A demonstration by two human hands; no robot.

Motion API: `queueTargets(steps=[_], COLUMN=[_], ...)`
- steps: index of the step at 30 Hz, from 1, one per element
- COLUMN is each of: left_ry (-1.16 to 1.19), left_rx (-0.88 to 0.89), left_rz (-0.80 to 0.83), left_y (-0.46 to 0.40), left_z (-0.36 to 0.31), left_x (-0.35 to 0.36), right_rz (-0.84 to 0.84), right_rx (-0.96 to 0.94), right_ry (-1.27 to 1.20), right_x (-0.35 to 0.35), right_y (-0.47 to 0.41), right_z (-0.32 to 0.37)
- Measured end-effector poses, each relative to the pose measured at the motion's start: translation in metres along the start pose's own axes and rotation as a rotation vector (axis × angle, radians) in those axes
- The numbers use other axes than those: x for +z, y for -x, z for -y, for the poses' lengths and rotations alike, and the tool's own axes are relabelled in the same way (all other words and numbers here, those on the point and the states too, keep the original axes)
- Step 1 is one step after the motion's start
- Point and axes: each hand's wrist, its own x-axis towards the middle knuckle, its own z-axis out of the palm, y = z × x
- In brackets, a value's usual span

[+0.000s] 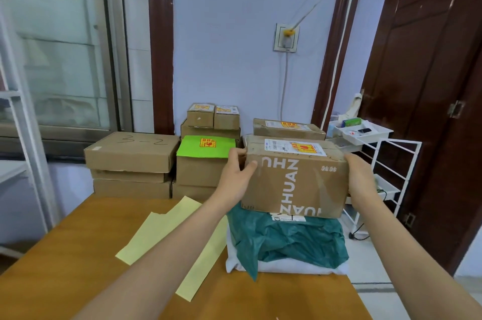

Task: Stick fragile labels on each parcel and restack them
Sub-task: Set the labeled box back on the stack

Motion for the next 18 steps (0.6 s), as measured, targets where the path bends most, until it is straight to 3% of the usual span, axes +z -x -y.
queueTargets(steps=[5,9,12,18], left_ry=[-0.052,-0.219,-0.333,-0.624], left_rx=[0.002,-0.009,0.023,0.016], left_rz=[0.068,0.104,0.135,0.154], left_y=[0.001,0.006,0.015,0.048], left_z=[0.008,0.01,0.012,0.039], left_x=[-0.014,-0.026,-0.04,-0.091], right_rz=[-0.22,-0.219,-0.128,0.302], right_rx=[-0.36,-0.637,-0.806,-0.807], right_ry=[0.343,0.586,0.648,0.715], right_x=[0.001,0.016,0.035,0.086], right_y=[0.007,0.022,0.045,0.096], right_z=[0.009,0.016,0.021,0.015])
